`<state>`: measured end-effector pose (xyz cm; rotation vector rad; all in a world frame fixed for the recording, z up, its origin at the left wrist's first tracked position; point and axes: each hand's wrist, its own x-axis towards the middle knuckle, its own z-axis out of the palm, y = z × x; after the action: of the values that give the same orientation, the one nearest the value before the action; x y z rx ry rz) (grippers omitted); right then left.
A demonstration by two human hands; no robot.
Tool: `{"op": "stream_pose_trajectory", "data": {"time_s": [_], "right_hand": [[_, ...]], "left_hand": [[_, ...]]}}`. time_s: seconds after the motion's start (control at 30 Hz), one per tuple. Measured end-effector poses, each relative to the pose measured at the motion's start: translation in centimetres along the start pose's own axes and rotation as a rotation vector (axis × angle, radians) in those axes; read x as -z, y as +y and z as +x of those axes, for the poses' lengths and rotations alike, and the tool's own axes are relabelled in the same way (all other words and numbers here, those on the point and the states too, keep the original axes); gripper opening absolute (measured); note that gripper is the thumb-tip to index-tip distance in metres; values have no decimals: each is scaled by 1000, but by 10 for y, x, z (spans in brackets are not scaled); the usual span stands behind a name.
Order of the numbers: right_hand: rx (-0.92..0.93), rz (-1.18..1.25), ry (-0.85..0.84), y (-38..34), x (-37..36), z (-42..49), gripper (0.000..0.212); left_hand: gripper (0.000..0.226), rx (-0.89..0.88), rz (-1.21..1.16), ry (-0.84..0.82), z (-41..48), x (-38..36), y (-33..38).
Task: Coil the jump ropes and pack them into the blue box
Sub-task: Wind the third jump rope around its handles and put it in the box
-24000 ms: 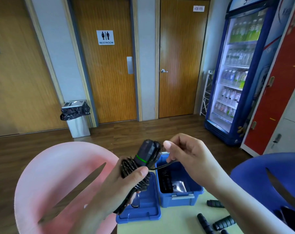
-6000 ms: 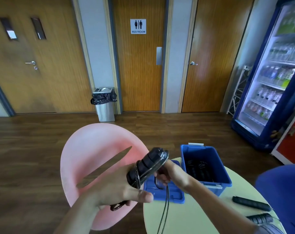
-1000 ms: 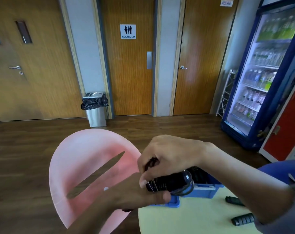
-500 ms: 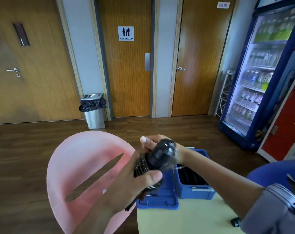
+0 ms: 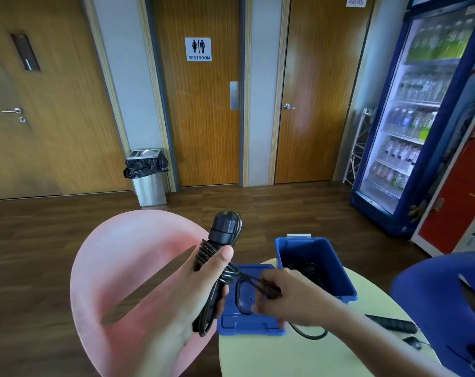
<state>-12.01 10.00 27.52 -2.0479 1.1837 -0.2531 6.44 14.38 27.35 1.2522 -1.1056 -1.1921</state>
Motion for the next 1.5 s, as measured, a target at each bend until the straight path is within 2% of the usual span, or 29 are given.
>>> {"op": "stream_pose_trajectory", "data": {"time_s": [0.07, 0.17, 0.27, 0.33, 0.4, 0.43, 0.5, 0.6, 0.67, 0.83, 0.97, 1.13, 1.27, 1.37, 1.5], "right_hand": [[-13, -249, 135, -1, -5, -13, 18], [-20, -574, 235, -9, -11, -32, 14], [61, -560, 226, -18, -7, -45, 18], [97, -513, 147, -22, 5, -48, 26], [137, -534, 133, -24, 16, -49, 24], [161, -557, 151, -27, 19, -50, 20], [221, -636, 199, -31, 21, -51, 14], [287, -732, 218, -38, 18, -54, 12], [300, -697, 222, -41, 18, -56, 8], [294, -399, 310, -36, 17, -51, 15], [371, -268, 349, -27, 13, -54, 24], [405, -116, 291, -21, 32, -59, 21], [369, 29, 467, -17, 27, -52, 15], [277, 209, 609, -21, 20, -44, 24], [233, 232, 730, -23, 15, -36, 30]], "left_hand": [[80, 7, 112, 43, 3, 0, -3], [83, -29, 352, 158, 8, 1, -11], [82, -1, 576, 156, 11, 5, -14], [100, 36, 671, 66, 8, 4, -10], [117, 77, 789, -3, 6, 0, -5], [118, 92, 808, -20, 5, -3, -1], [105, 110, 849, -55, 5, -8, 2], [86, 86, 1065, -34, 1, -22, 4], [78, 6, 1159, 32, -3, -29, 0], [62, -163, 1054, 135, -7, -31, -13], [77, -195, 1008, 208, -9, -34, -14], [72, -174, 949, 174, -10, -30, -14], [68, -114, 872, 129, -14, -31, -12], [63, -122, 854, 129, -18, -34, -9], [61, -174, 885, 174, -20, -33, -5]]}}
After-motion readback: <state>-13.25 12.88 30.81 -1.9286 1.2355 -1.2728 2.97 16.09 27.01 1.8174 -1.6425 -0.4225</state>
